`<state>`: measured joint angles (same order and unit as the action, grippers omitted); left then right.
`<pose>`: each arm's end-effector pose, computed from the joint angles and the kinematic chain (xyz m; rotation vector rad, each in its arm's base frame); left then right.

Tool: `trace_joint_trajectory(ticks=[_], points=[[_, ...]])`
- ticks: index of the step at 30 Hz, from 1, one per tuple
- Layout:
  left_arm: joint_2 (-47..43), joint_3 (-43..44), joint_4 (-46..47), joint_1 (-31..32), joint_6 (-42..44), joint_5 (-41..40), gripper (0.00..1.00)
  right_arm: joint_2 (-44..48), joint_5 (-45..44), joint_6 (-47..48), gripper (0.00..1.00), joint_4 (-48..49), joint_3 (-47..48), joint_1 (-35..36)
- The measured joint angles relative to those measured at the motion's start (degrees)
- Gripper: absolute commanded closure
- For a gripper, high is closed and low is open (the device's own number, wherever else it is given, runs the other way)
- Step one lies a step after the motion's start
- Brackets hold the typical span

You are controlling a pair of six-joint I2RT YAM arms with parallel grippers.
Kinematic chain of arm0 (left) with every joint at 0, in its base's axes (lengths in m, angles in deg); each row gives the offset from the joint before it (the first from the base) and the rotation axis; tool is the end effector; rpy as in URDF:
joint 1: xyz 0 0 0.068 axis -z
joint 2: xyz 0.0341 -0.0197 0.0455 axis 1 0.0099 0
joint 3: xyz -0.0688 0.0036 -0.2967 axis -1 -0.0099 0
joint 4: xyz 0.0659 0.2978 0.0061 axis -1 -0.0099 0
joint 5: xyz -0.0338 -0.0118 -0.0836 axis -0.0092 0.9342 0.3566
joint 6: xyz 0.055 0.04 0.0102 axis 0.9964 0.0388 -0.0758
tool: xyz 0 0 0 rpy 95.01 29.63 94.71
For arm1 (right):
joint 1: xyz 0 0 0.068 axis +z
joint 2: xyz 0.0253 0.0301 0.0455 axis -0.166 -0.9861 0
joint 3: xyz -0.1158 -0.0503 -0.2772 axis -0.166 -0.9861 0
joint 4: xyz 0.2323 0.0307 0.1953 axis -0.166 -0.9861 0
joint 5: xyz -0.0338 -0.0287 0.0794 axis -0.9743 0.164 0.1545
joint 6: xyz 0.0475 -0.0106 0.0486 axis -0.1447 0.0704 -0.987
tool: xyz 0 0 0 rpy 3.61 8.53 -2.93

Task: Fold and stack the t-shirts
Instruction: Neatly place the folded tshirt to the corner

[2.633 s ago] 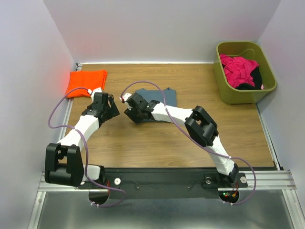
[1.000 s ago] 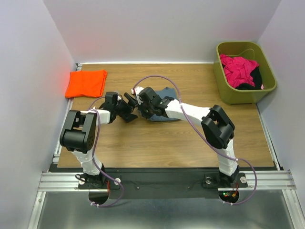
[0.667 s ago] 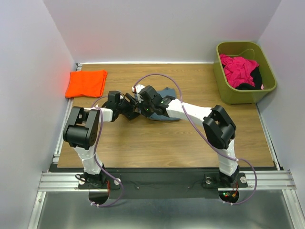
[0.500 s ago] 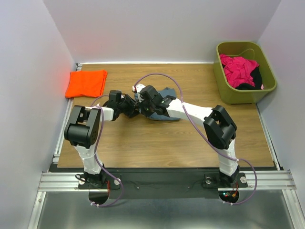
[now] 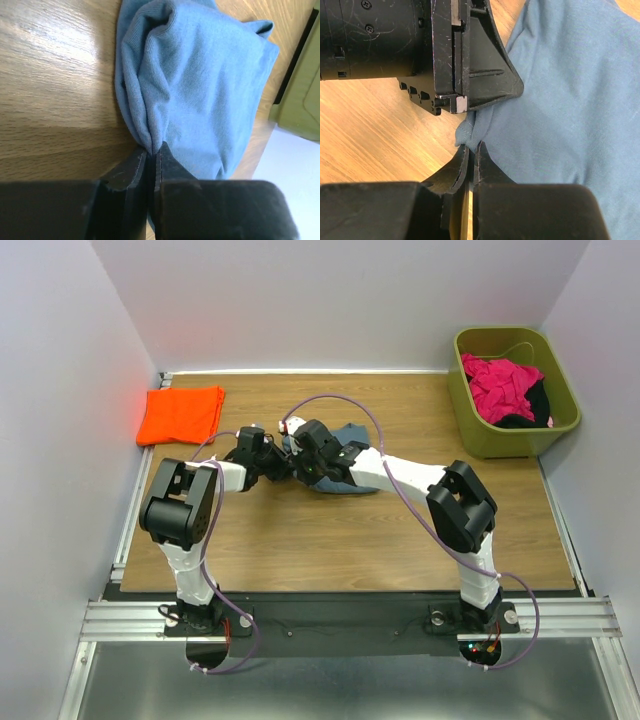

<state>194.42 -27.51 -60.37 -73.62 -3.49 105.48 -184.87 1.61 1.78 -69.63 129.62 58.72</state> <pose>0.3995 -0.1330 0.1276 -0.5479 2.2489 -1.0497 0.3478 0.4008 0.2183 -0.8901 2.2053 0.4420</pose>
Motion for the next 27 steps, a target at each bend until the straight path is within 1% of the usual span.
trace_joint_trajectory(ticks=[1,2,3,5,6,7,9,10,13,14,15,17,18,21,23,27], points=[[0.0,0.0,0.02,0.0,0.17,-0.04,1.0,0.0,0.13,-0.02,0.76,0.02,-0.02,0.0],[0.0,0.0,-0.02,0.0,1.14,-0.28,1.0,0.0,0.28,-0.09,0.57,0.04,-0.09,-0.02],[0.0,0.0,-0.02,0.0,1.14,-0.28,1.0,0.07,0.48,-0.09,0.47,0.28,-0.42,-0.04],[0.0,0.7,-1.49,-0.04,4.28,-1.42,1.0,0.68,0.66,-0.42,0.34,0.52,-1.4,-0.04],[0.0,1.62,-2.86,-0.15,6.4,-2.1,1.0,1.44,0.46,-0.87,0.24,0.44,-2.16,-0.04],[0.0,2.27,-3.72,-0.26,7.63,-2.49,1.0,2.4,0.5,-0.72,0.19,0.59,-3.21,-0.04],[0.0,5.07,-6.51,-1.2,13.05,-3.52,1.0,4.5,-0.52,-1.29,0.11,0.35,-4.92,-0.04],[-0.02,6.16,-7.43,-1.7,15.61,-4.11,1.0,6.34,-1.25,-1.55,0.08,0.52,-6.23,-0.04],[0.0,13.33,-15.87,-4.35,25.09,-6.25,1.0,12.09,-3.04,-1.92,0.03,0.07,-9.88,-0.04],[0.02,16.39,-18.93,-5.31,27.93,-7.32,1.0,14.64,-3.52,-2.14,0.03,0.02,-11.39,-0.04],[0.13,20.68,-22.58,-6.45,32.92,-9.44,1.0,16.72,-3.82,-2.36,0.02,-0.02,-12.7,-0.04],[0.59,26.29,-26.82,-7.85,37.55,-12.33,1.0,21.97,-4.81,-2.82,0.02,-1.07,-15.72,-0.04],[1.14,29.94,-29.4,-8.57,40.89,-14.36,1.0,23.58,-5.16,-3.02,0.02,-1.2,-16.85,-0.04],[3.34,38.16,-34.45,-10.71,47.32,-19.61,1.0,29.29,-6.64,-3.67,0.02,-2.89,-20.7,-0.04],[5.16,41.97,-36.83,-12.02,50.93,-22.84,1.0,31.36,-7.58,-4.04,0.02,-4.52,-22.62,-0.04],[10.27,49.24,-41.13,-14.08,56.85,-28.7,1.0,31.8,-8.46,-4.57,0.02,-7.21,-24.35,-0.04]])
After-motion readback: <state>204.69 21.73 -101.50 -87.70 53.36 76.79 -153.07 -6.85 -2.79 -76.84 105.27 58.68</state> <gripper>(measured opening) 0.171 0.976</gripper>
